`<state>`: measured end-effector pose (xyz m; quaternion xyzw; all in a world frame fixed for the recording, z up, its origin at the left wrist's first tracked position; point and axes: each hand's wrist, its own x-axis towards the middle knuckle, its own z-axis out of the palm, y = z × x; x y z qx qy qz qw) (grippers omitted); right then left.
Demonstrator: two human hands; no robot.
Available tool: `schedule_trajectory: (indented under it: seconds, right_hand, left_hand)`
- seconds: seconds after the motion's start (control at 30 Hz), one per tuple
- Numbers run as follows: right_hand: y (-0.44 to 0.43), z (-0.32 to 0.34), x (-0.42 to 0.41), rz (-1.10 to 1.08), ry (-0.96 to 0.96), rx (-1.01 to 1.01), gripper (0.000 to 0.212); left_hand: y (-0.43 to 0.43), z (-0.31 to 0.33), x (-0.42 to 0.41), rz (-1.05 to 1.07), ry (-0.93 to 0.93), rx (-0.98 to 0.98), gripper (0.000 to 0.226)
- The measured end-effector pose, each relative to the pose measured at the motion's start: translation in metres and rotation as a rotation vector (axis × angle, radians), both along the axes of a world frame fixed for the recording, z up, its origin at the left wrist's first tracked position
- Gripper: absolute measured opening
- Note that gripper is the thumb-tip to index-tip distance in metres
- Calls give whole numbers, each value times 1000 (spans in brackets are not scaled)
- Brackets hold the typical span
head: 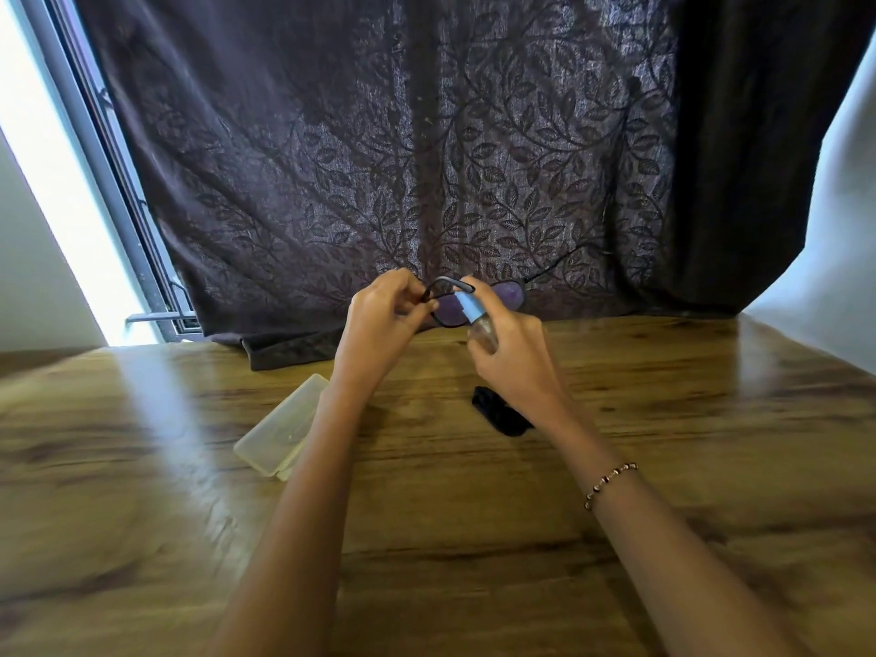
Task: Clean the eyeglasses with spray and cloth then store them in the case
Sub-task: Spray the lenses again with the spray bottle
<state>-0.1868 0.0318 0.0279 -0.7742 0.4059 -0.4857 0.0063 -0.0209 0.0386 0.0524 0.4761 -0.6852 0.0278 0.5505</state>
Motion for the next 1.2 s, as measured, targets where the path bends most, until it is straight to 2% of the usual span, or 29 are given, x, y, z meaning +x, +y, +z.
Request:
schedule_trajectory:
  seconds: [0.2,0.43,0.67,0.9,1.2]
  right_hand:
    - [4,-3,3,-52,-58,-111,68]
    - [4,-6,4,-47,41,-31,65]
    - [5,-7,3,-103,-53,-93,66]
    - [6,-9,6,-13,40,-30,65]
    - [2,-12,6,-61,44,-22,62]
  left_hand:
    - [1,1,0,-3,-6,-9,15]
    - [0,-1,1,-14,-12,-1,16]
    - [-1,-2,3,-16,-20,-11,15]
    - [-3,-2,4,-14,-52,-35,15]
    - [-4,-3,4,-3,-59,-33,16]
